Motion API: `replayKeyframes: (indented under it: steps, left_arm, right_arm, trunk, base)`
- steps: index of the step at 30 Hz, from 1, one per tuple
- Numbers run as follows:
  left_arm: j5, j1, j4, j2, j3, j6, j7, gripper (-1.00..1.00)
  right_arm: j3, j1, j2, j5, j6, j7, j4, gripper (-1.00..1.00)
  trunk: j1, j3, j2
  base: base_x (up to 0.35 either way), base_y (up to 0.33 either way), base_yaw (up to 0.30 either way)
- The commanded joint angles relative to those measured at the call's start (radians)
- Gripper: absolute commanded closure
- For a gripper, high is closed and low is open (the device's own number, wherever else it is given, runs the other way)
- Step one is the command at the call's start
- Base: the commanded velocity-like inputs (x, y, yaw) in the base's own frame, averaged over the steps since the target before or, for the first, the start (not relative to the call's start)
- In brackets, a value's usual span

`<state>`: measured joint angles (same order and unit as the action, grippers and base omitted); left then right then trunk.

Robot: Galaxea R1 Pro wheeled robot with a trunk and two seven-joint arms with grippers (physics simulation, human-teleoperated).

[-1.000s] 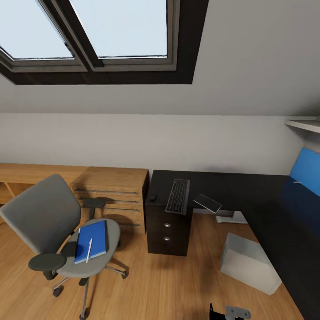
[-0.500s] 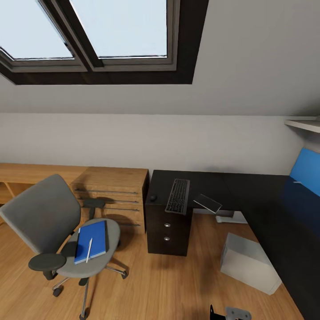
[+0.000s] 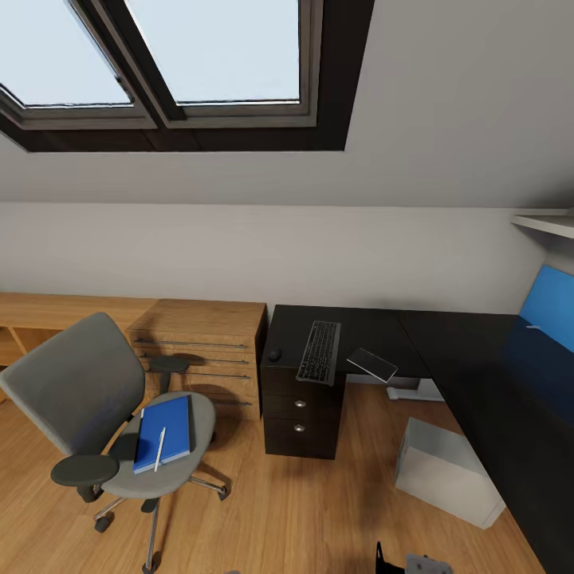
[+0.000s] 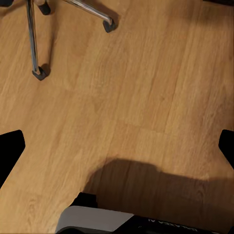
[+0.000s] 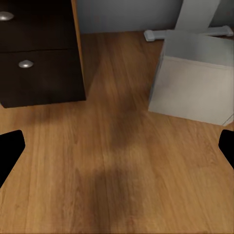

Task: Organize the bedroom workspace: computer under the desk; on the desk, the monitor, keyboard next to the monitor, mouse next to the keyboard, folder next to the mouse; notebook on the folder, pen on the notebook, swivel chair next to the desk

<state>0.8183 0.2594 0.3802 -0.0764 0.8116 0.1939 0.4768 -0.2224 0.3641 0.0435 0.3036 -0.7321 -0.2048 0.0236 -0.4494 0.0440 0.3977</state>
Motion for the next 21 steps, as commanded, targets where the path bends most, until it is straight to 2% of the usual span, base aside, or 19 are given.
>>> replayKeyframes:
  steps: [1, 10, 14, 17, 21]
  left_arm:
    - [0.010, 0.001, 0.000, 0.000, 0.009, 0.013, 0.005, -1.00]
    - [0.010, 0.002, 0.000, 0.000, 0.012, 0.025, 0.003, -1.00]
    - [0.007, 0.001, -0.046, 0.001, 0.012, 0.024, -0.003, -1.00]
    - [0.007, 0.002, -0.050, 0.001, 0.012, 0.025, -0.003, -1.00]
    - [0.007, 0.002, -0.055, 0.001, 0.012, 0.025, -0.003, -1.00]
  right_arm:
    - [-0.008, 0.001, 0.002, 0.005, -0.006, -0.005, -0.003, -1.00]
    - [-0.008, 0.001, 0.004, 0.003, -0.012, -0.005, -0.007, -1.00]
    - [-0.008, 0.001, 0.003, 0.001, -0.010, -0.004, -0.008, -1.00]
    - [-0.008, 0.001, 0.003, 0.001, -0.010, -0.004, -0.009, -1.00]
    - [-0.008, 0.001, 0.003, 0.000, -0.010, -0.004, -0.010, -1.00]
  trunk:
    - [-0.001, 0.002, 0.002]
    - [-0.001, 0.002, 0.002]
    - [-0.001, 0.002, 0.002]
    - [-0.001, 0.002, 0.002]
    - [-0.001, 0.002, 0.002]
  base:
    - [0.000, 0.000, 0.000]
    - [0.000, 0.000, 0.000]
    - [0.000, 0.000, 0.000]
    - [-0.012, 0.000, 0.000]
    - [-0.176, 0.000, 0.000]
